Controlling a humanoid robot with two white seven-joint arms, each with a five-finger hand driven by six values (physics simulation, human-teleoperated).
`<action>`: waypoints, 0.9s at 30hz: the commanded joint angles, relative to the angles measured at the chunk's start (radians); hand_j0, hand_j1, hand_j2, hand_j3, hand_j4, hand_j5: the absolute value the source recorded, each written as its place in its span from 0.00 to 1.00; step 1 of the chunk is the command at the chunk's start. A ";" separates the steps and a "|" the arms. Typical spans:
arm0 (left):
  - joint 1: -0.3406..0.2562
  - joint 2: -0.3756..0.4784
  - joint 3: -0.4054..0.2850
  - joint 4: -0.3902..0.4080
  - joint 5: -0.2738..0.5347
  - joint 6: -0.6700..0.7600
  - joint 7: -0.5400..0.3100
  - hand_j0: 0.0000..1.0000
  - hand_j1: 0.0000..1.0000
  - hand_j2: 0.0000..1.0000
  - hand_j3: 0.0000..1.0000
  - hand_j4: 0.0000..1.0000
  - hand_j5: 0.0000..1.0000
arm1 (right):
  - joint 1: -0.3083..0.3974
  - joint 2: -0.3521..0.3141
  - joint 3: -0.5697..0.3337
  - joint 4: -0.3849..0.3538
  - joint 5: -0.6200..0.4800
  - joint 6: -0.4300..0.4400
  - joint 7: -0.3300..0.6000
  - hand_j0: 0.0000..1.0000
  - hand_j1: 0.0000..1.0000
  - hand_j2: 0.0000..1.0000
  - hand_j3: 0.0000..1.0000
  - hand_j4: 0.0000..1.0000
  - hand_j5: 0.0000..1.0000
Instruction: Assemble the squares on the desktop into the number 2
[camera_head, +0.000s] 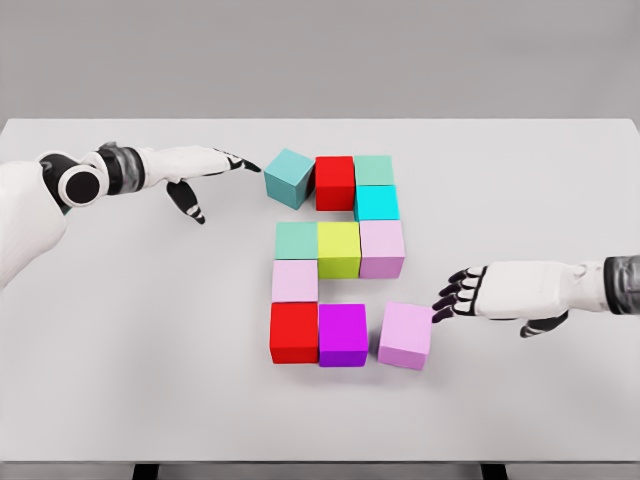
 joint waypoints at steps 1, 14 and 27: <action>0.000 0.008 0.002 -0.021 0.005 -0.015 0.000 1.00 1.00 1.00 1.00 1.00 1.00 | -0.002 0.009 0.000 0.000 -0.006 0.002 0.000 1.00 1.00 1.00 1.00 1.00 1.00; 0.005 0.028 0.002 -0.059 0.005 -0.058 -0.001 1.00 1.00 1.00 1.00 1.00 1.00 | -0.020 0.018 -0.002 0.000 -0.033 0.002 0.000 1.00 1.00 1.00 1.00 1.00 1.00; 0.005 0.043 0.002 -0.077 0.010 -0.096 -0.003 1.00 1.00 1.00 1.00 1.00 1.00 | -0.032 0.009 -0.002 0.001 -0.035 0.002 0.000 1.00 1.00 1.00 1.00 1.00 1.00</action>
